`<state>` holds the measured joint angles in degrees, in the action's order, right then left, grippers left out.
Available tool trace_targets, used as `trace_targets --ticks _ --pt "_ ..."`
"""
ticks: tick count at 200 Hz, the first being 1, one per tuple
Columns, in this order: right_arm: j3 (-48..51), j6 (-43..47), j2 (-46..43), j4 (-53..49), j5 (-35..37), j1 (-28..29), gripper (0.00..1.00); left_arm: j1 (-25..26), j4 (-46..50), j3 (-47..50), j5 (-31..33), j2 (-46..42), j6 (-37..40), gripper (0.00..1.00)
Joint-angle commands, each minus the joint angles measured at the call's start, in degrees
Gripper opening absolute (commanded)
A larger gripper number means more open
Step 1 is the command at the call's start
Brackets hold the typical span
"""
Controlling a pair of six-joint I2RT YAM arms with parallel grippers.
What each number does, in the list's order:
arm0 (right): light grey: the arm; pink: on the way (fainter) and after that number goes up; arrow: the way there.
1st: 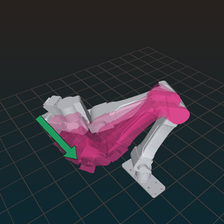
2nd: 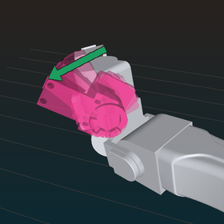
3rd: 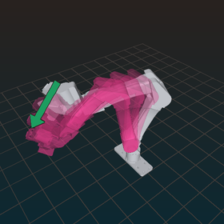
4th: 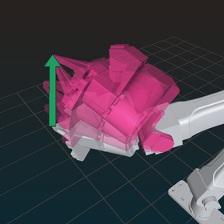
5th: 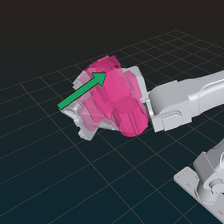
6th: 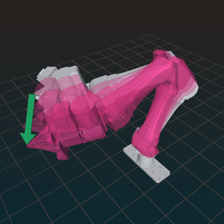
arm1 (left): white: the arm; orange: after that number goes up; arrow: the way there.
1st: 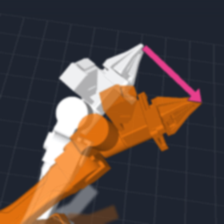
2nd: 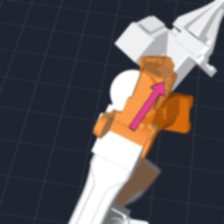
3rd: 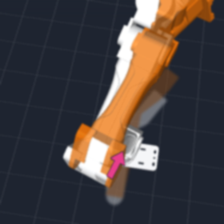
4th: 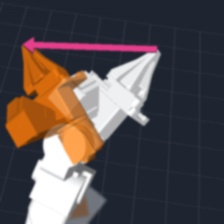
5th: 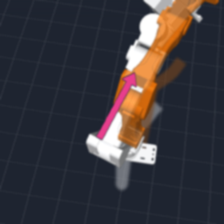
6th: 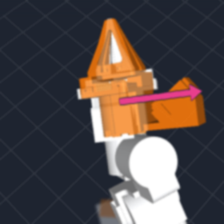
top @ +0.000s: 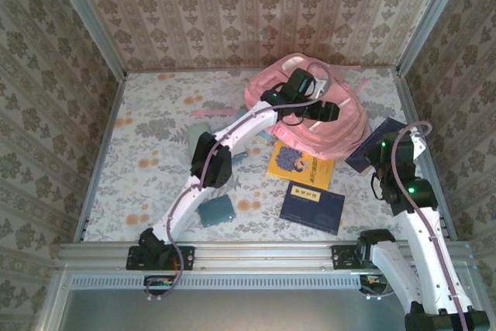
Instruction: Pack the student bag
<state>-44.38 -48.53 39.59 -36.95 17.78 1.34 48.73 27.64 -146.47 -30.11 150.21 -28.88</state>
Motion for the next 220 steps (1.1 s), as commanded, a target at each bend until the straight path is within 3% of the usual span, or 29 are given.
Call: trace_targets --ticks 1,48,94,120,142,220 --pt "0.3 -0.52 -0.92 3.35 0.08 -0.28 0.0 1.62 1.25 -1.45 -2.41 1.05 -0.84 0.7" --pt "1.66 -1.34 -1.88 3.29 -0.47 -0.44 0.0 2.32 3.47 -1.24 -1.68 0.47 0.42 0.56" --pt "2.54 -1.63 -2.48 3.29 -0.98 -0.55 0.0 2.52 6.61 -1.36 2.86 1.92 2.62 0.25" --pt "3.14 -1.65 -2.93 3.28 -1.34 -0.62 0.0 2.59 6.68 -1.44 3.06 2.37 2.75 0.19" --pt "3.34 -1.23 -3.12 3.05 -1.32 -0.82 0.0 2.48 6.21 -2.76 2.39 1.87 2.39 0.0" --pt "-1.0 0.76 -5.45 1.18 -1.87 -0.99 0.0 -4.03 3.27 -3.95 3.04 -12.06 -1.97 0.0"
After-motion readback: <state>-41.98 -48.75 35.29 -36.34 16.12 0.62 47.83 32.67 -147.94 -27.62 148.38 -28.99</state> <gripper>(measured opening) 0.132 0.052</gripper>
